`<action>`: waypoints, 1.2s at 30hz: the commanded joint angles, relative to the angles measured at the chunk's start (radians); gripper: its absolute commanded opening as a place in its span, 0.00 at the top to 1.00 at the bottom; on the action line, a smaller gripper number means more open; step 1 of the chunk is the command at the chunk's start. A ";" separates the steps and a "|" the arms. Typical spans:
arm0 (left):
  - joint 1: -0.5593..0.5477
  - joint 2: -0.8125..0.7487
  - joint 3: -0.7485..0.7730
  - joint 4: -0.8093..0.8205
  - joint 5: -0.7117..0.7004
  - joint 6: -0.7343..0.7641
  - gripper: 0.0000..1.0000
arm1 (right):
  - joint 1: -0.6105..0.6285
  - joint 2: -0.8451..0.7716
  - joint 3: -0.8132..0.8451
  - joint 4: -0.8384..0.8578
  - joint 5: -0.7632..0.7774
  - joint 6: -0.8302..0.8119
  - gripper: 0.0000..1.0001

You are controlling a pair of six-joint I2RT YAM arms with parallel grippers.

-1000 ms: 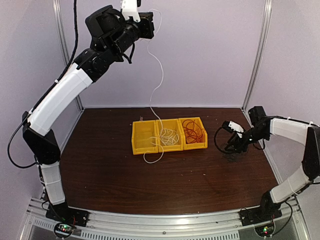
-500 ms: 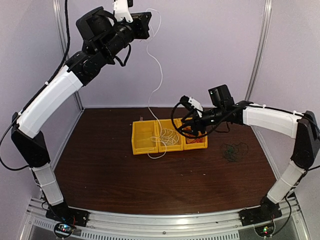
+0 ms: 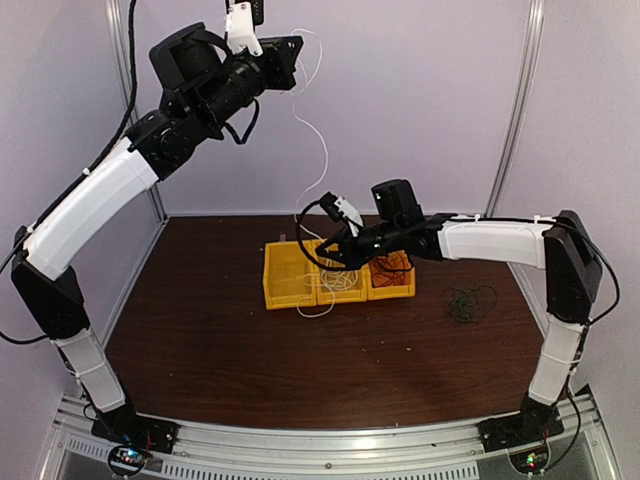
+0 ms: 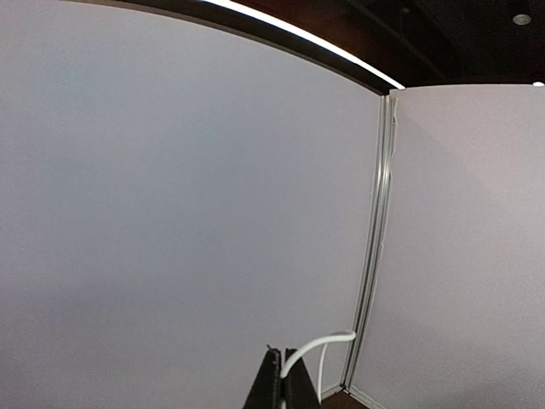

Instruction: Untangle the cables

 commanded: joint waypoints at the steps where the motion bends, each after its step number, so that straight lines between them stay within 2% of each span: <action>1: 0.002 -0.058 -0.048 0.041 0.004 -0.005 1.00 | -0.009 -0.055 0.075 -0.003 0.047 -0.024 1.00; 11: 0.002 -0.210 -0.416 0.138 -0.018 -0.078 1.00 | -0.025 -0.088 0.242 -0.085 0.097 -0.121 1.00; 19: 0.002 -0.251 -0.529 0.173 -0.043 -0.105 1.00 | -0.051 -0.015 0.335 -0.125 0.148 -0.143 1.00; 26: 0.003 -0.248 -0.655 0.231 -0.095 -0.136 1.00 | -0.086 0.047 0.287 -0.091 0.175 -0.141 1.00; 36: 0.015 -0.104 -0.696 0.220 -0.198 -0.176 1.00 | -0.108 0.176 0.217 -0.073 0.150 -0.133 1.00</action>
